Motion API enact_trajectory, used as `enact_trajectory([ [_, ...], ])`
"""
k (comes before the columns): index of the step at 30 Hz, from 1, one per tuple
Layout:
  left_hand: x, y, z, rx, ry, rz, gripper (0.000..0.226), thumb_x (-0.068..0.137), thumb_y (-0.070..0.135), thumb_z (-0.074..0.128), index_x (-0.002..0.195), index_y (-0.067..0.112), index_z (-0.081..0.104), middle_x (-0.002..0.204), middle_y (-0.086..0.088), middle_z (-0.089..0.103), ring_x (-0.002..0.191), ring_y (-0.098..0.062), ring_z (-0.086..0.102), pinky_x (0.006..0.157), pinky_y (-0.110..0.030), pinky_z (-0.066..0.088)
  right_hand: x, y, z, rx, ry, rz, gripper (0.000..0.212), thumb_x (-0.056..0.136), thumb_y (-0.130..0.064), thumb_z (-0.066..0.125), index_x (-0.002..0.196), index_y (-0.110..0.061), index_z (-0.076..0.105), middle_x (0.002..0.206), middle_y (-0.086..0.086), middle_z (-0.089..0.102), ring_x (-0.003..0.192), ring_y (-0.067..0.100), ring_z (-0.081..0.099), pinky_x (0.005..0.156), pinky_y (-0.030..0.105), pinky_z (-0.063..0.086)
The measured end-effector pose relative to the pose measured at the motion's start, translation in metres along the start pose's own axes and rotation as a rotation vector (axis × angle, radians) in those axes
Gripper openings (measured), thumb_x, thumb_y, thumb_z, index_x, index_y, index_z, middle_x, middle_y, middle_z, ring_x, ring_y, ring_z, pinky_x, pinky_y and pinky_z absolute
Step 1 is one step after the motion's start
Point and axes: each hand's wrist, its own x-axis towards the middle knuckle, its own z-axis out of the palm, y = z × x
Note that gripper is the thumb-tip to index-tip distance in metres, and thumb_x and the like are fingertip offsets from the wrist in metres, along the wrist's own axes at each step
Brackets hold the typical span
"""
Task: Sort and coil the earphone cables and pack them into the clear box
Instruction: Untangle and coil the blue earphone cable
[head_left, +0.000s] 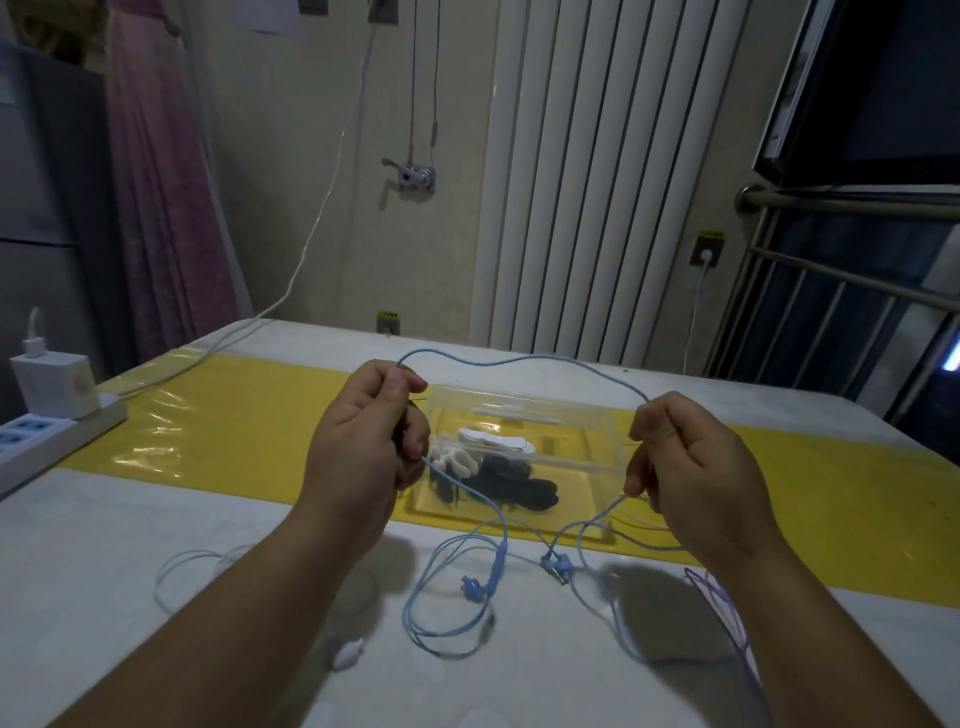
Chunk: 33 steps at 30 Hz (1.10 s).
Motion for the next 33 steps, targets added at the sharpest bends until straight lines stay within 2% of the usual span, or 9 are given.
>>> enact_trajectory([
  [4, -0.0029, -0.0001, 0.0021, 0.021, -0.062, -0.016, 0.025, 0.102, 0.015, 0.036, 0.083, 0.011, 0.051, 0.046, -0.005, 0.038, 0.039, -0.014, 0.025, 0.039, -0.018, 0.020, 0.0002, -0.0035, 0.0034, 0.364, -0.091, 0.074, 0.015, 0.098, -0.003, 0.046, 0.091, -0.005, 0.060, 0.065, 0.009, 0.066, 0.053, 0.019, 0.050, 0.052, 0.027, 0.044],
  [7, -0.0033, 0.0003, 0.0017, 0.057, -0.079, -0.017, 0.025, 0.102, 0.015, 0.037, 0.082, 0.011, 0.052, 0.046, -0.005, 0.035, 0.040, -0.015, 0.022, 0.040, -0.020, 0.017, -0.0007, -0.0066, 0.0046, 0.520, -0.115, 0.077, 0.020, 0.092, 0.012, 0.048, 0.093, -0.002, 0.061, 0.079, 0.013, 0.071, 0.062, 0.020, 0.059, 0.059, 0.028, 0.052],
  [9, -0.0027, 0.0001, 0.0009, 0.095, -0.083, -0.017, 0.025, 0.101, 0.014, 0.038, 0.081, 0.011, 0.053, 0.045, -0.004, 0.033, 0.040, -0.014, 0.022, 0.040, -0.020, 0.016, -0.0021, -0.0061, 0.0054, 0.438, -0.092, 0.037, 0.020, 0.094, 0.007, 0.049, 0.091, -0.010, 0.060, 0.077, 0.011, 0.072, 0.054, 0.018, 0.056, 0.052, 0.028, 0.049],
  [11, -0.0022, -0.0010, 0.0010, 0.127, -0.084, -0.028, 0.025, 0.101, 0.013, 0.039, 0.081, 0.011, 0.054, 0.044, -0.003, 0.031, 0.039, -0.012, 0.021, 0.039, -0.018, 0.017, -0.0027, -0.0033, 0.0064, 0.157, -0.078, -0.015, 0.022, 0.098, -0.008, 0.050, 0.087, -0.026, 0.054, 0.071, 0.004, 0.071, 0.045, 0.017, 0.049, 0.045, 0.029, 0.042],
  [14, -0.0027, -0.0024, 0.0016, 0.144, -0.092, -0.030, 0.025, 0.100, 0.012, 0.039, 0.081, 0.010, 0.054, 0.043, -0.002, 0.029, 0.037, -0.010, 0.021, 0.037, -0.015, 0.019, -0.0018, 0.0004, 0.0070, -0.047, -0.097, -0.039, 0.014, 0.099, -0.020, 0.049, 0.087, -0.028, 0.048, 0.059, 0.002, 0.065, 0.039, 0.010, 0.041, 0.041, 0.027, 0.034],
  [20, -0.0017, -0.0032, 0.0006, 0.209, -0.070, -0.014, 0.023, 0.100, 0.011, 0.040, 0.083, 0.008, 0.055, 0.044, 0.001, 0.029, 0.037, -0.008, 0.023, 0.037, -0.016, 0.021, 0.0012, -0.0048, 0.0055, 0.341, -0.097, 0.099, 0.017, 0.098, -0.008, 0.050, 0.087, -0.006, 0.062, 0.056, 0.007, 0.058, 0.046, 0.017, 0.043, 0.044, 0.022, 0.037],
  [24, -0.0024, -0.0046, 0.0023, 0.238, -0.072, -0.026, 0.023, 0.100, 0.011, 0.041, 0.083, 0.006, 0.055, 0.044, 0.001, 0.029, 0.037, -0.007, 0.024, 0.036, -0.016, 0.022, 0.0007, -0.0042, 0.0042, 0.507, -0.139, 0.105, 0.018, 0.085, -0.016, 0.057, 0.083, -0.001, 0.066, 0.064, 0.007, 0.060, 0.055, 0.018, 0.050, 0.050, 0.025, 0.043],
  [28, -0.0027, -0.0043, 0.0011, 0.215, -0.086, -0.035, 0.025, 0.100, 0.013, 0.041, 0.080, 0.008, 0.056, 0.044, -0.002, 0.029, 0.038, -0.010, 0.022, 0.037, -0.017, 0.020, -0.0010, -0.0025, 0.0068, 0.408, -0.126, 0.051, 0.017, 0.093, 0.003, 0.054, 0.083, -0.003, 0.066, 0.063, 0.006, 0.062, 0.052, 0.015, 0.050, 0.050, 0.024, 0.043],
  [33, -0.0030, -0.0039, 0.0027, 0.199, -0.108, -0.035, 0.027, 0.100, 0.013, 0.040, 0.079, 0.008, 0.056, 0.044, -0.003, 0.029, 0.039, -0.011, 0.021, 0.037, -0.016, 0.020, 0.0000, -0.0012, 0.0083, 0.217, -0.048, -0.026, 0.018, 0.095, -0.006, 0.055, 0.089, -0.017, 0.067, 0.068, 0.002, 0.070, 0.060, 0.008, 0.060, 0.061, 0.019, 0.048],
])
